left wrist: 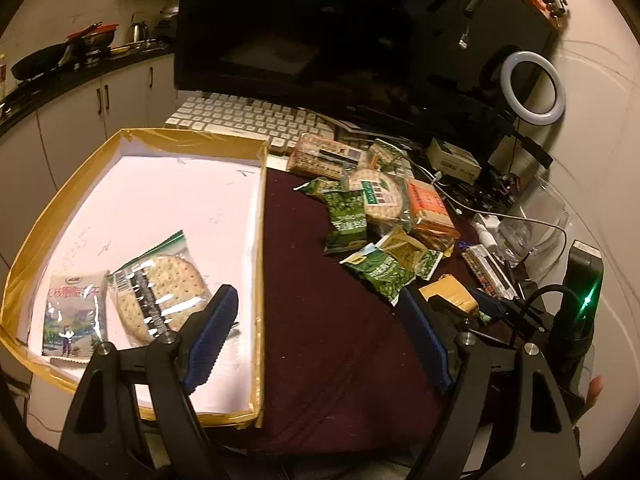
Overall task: Organize snacks
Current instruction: 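Grasp the yellow wrapped pack with the right tool, then lift the yellow pack with the right tool while the left tool grasps a green pea bag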
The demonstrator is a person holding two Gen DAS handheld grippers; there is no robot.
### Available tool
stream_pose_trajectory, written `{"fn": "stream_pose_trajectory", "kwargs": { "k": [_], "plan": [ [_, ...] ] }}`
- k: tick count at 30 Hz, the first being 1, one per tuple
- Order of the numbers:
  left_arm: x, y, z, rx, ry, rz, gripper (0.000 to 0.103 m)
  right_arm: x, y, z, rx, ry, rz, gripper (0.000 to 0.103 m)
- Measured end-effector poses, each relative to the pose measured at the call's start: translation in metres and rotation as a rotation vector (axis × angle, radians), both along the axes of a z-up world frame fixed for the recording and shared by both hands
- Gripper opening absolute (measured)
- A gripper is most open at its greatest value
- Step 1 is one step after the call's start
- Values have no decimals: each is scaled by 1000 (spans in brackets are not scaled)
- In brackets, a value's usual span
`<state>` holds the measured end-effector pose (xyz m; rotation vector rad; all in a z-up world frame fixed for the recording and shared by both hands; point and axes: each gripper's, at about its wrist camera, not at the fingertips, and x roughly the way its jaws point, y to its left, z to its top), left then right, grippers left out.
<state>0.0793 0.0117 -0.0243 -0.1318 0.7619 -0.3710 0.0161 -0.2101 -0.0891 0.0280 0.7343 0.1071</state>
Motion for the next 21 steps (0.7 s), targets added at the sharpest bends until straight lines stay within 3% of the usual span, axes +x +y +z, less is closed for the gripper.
{"fn": "stream_pose_trajectory", "kwargs": {
  "k": [5, 9, 18, 21],
  "plan": [
    [1, -11, -1, 4, 8, -33, 83, 1, 4, -2, -8, -2, 18, 45],
    [3, -15, -2, 5, 22, -42, 83, -7, 2, 8, -25, -68, 2, 44],
    [22, -34, -8, -17, 115, -92, 83, 15, -47, 28, 152, -136, -131, 44],
    [27, -45, -9, 16, 102, -100, 83, 22, -60, 24, 209, -135, -193, 44]
  ]
}}
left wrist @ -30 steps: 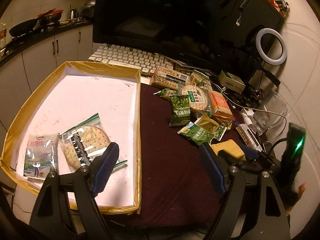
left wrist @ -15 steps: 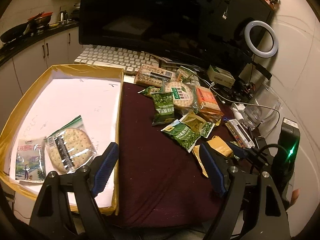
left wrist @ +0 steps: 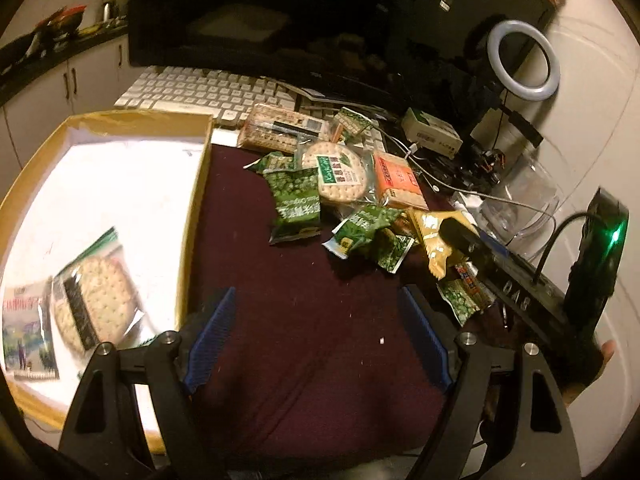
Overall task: Organize snacks
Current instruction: 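Lift the yellow pack with the right tool while the left tool grasps a green pea bag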
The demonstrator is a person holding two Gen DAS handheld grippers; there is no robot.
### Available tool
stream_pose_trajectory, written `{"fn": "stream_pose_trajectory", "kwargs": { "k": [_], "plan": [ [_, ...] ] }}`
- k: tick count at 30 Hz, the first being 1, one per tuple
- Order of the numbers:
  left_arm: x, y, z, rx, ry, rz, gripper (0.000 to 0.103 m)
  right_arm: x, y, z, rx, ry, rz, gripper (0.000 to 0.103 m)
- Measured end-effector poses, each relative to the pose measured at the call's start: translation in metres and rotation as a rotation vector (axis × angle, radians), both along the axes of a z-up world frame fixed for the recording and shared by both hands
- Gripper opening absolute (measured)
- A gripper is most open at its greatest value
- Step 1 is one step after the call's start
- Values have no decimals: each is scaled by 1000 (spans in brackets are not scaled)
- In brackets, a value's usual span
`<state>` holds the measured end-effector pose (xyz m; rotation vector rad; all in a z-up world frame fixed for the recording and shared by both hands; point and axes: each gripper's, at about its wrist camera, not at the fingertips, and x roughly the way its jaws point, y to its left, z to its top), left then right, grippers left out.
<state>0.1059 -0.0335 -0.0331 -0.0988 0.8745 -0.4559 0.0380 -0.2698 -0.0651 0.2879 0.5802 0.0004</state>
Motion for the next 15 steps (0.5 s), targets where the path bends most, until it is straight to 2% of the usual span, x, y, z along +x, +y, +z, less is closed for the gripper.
{"fn": "stream_pose_trajectory", "kwargs": {
  "k": [3, 7, 11, 15],
  "plan": [
    [7, -13, -2, 29, -9, -27, 83, 2, -11, -7, 50, -2, -62, 44],
    [19, -37, -11, 85, -11, -81, 83, 1, -24, -14, 146, -10, -55, 44],
    [30, -70, -23, 148, -7, -174, 83, -1, -32, -17, 215, -20, -45, 44],
    [50, -91, -35, 88, 109, -224, 82, -2, -29, -14, 209, -36, -28, 45]
  ]
}}
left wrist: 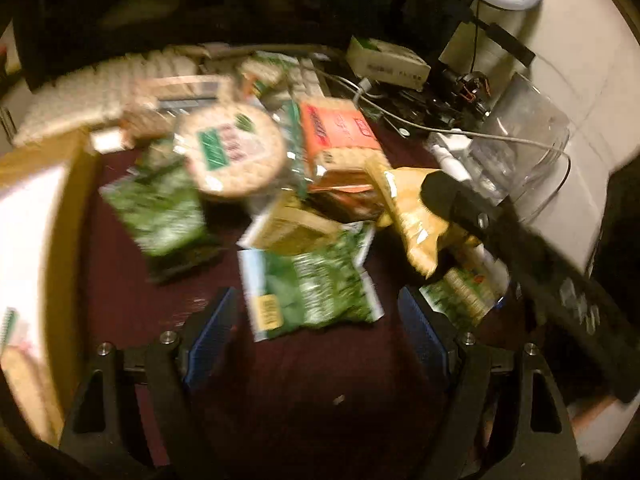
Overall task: Organize snacks
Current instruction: 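Lift the yellow pack with the right tool while the left tool grasps a green pea bag, then carry both packs into the cardboard box and open both tools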
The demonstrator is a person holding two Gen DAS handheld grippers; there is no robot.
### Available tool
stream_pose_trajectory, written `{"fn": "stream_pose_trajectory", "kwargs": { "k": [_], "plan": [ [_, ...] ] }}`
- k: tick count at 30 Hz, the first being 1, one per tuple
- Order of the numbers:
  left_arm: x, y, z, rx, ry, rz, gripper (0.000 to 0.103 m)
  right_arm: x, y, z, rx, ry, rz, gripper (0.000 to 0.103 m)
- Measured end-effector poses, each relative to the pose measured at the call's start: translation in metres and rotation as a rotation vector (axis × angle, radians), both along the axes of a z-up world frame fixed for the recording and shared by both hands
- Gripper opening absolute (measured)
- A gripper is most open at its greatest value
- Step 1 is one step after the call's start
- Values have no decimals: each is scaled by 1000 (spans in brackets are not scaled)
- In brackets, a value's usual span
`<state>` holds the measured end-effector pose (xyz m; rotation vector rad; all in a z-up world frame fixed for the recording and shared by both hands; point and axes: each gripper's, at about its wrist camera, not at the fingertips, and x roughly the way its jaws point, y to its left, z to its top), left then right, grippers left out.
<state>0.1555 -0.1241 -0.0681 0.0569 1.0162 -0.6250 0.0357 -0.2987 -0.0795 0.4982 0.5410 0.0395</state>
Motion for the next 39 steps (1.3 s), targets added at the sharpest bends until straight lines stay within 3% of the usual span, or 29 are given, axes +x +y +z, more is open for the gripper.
{"fn": "stream_pose_trajectory", "kwargs": {
  "k": [2, 4, 6, 13, 15, 19, 23, 26, 28, 33, 39],
  "plan": [
    [7, -5, -5, -4, 23, 16, 82, 0, 0, 1, 2, -7, 3, 45],
    [10, -5, -11, 31, 38, 57, 68, 0, 0, 0, 7, -4, 6, 45],
    [8, 1, -11, 45, 15, 82, 61, 2, 0, -1, 8, 1, 15, 45],
    [-12, 31, 2, -56, -21, 109, 23, 9, 3, -4, 9, 20, 53, 45],
    [-18, 40, 7, -83, -29, 127, 19, 10, 4, -5, 11, 22, 55, 45],
    [-25, 68, 18, -207, -11, 177, 17, 9, 6, -5, 9, 15, 75, 45],
    [-33, 95, 29, -275, -2, 228, 17, 9, 15, -2, -2, -11, 147, 45],
    [-41, 125, 39, -330, 8, 282, 17, 4, 34, 3, -77, -41, 218, 44],
    [-46, 143, 45, -350, 1, 315, 17, -1, 51, 8, -138, -54, 233, 44],
    [-57, 202, 62, -393, -70, 448, 17, -2, 106, 29, -93, -100, 405, 44],
    [-48, 265, 67, -378, -145, 640, 17, 40, 188, 35, -87, -32, 543, 44]
  ]
}}
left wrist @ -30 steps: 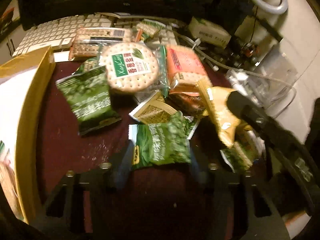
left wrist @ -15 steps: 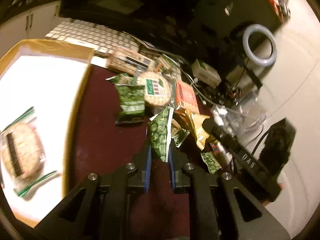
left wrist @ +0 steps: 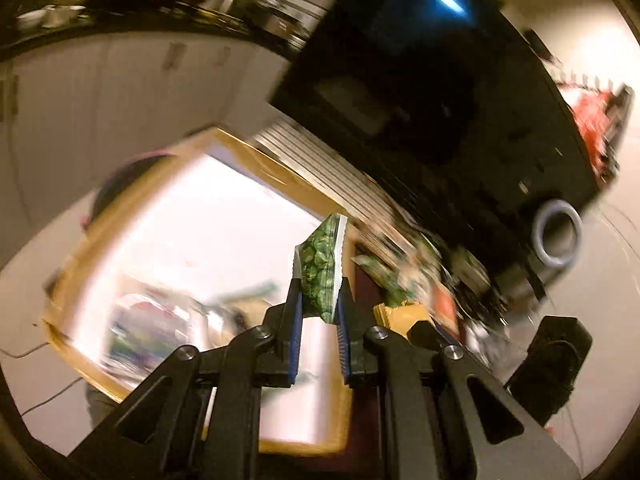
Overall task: Organize snacks
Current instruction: 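Carry both packs into the cardboard box and open both tools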
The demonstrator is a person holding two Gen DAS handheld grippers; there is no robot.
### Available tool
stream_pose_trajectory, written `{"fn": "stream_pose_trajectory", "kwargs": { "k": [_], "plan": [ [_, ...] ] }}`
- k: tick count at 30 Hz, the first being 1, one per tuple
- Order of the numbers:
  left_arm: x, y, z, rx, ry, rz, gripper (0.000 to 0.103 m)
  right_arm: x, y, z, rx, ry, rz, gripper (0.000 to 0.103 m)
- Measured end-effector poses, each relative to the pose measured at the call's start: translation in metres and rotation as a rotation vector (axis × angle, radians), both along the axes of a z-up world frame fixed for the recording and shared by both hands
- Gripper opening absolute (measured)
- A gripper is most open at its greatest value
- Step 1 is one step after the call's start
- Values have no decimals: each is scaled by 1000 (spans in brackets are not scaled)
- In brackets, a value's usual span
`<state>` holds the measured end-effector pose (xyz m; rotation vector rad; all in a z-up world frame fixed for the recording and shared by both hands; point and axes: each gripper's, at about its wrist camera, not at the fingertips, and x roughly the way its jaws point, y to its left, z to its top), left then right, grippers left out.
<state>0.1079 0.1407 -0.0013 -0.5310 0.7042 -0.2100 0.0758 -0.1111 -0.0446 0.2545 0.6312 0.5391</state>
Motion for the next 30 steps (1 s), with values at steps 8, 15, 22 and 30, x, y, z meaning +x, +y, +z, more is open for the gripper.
{"fn": "stream_pose_trajectory", "kwargs": {
  "k": [8, 15, 22, 30],
  "plan": [
    [38, 40, -17, 11, 57, 111, 17, 54, 62, -2, 1, 65, 19, 44],
    [59, 42, -32, 41, 110, 124, 17, 72, 61, -21, 45, 128, 0, 44],
    [74, 34, -45, 123, 189, 127, 17, 72, 63, -24, -30, 106, -32, 38],
    [75, 30, -50, 165, 217, 147, 21, 70, 60, -24, -34, 94, -43, 39]
  ]
}}
